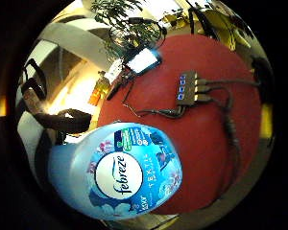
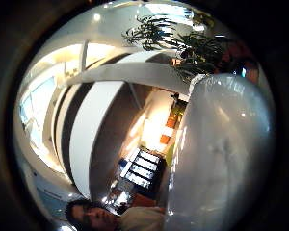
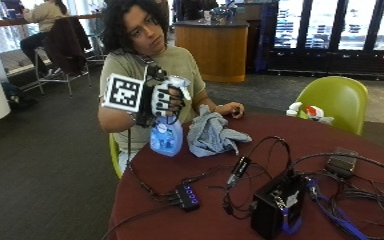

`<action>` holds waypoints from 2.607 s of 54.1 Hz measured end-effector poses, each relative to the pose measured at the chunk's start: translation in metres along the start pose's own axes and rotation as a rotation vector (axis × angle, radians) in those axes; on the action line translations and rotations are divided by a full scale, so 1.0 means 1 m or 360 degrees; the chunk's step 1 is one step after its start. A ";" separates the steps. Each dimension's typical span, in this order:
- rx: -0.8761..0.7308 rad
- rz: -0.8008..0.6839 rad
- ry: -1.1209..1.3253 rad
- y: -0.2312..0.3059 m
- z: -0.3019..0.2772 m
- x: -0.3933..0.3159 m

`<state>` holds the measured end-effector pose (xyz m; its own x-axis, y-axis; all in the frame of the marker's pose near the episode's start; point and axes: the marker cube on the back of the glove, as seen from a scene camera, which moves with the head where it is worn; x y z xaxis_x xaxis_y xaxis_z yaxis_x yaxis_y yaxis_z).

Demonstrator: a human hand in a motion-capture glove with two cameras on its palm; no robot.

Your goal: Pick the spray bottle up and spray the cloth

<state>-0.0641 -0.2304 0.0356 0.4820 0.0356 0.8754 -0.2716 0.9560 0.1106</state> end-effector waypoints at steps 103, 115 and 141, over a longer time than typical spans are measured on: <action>-0.1364 -0.0165 0.0264 0.008 0.247 -0.142; -0.1253 -0.0218 -0.0174 0.013 0.311 -0.133; -0.1405 -0.0534 -0.0378 0.064 0.387 -0.074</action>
<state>-0.4394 -0.2841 0.1601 0.2137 -0.2456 0.9455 0.6182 0.7834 0.0637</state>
